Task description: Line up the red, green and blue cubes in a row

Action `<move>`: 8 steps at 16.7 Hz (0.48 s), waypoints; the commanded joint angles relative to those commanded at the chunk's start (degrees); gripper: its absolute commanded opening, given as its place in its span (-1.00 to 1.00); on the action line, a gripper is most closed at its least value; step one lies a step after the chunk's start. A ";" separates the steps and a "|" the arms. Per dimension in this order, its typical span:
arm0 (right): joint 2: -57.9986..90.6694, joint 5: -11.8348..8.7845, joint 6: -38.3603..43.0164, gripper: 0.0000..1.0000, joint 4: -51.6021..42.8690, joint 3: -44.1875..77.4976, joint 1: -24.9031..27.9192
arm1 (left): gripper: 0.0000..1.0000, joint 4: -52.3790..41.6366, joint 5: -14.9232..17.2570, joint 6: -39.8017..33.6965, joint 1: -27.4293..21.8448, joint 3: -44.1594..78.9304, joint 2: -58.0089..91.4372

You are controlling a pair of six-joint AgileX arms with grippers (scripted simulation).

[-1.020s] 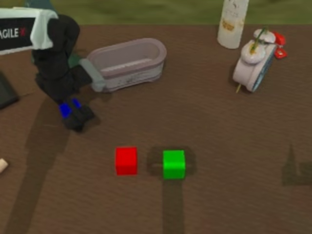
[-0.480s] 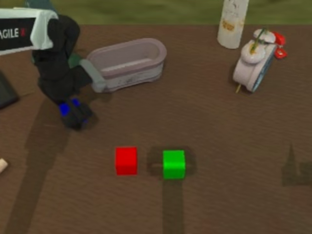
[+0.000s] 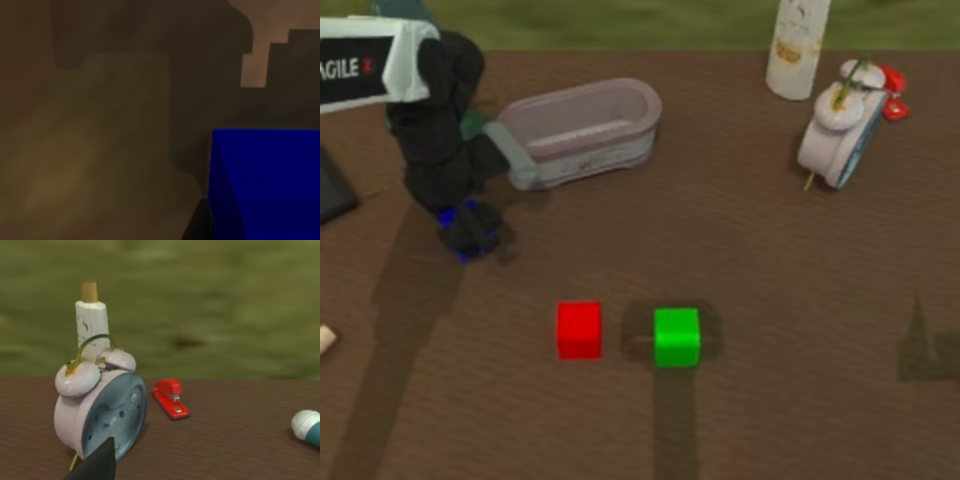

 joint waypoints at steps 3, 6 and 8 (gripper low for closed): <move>0.00 0.00 0.00 1.00 0.00 0.00 0.00 | -1.00 0.00 0.00 0.00 0.00 0.00 0.00; 0.00 0.00 0.00 1.00 0.00 0.00 0.00 | -1.00 0.00 0.00 0.00 0.00 0.00 0.00; 0.00 0.00 0.00 1.00 0.00 0.00 0.00 | -1.00 -0.45 0.26 -0.21 0.06 -0.05 -0.77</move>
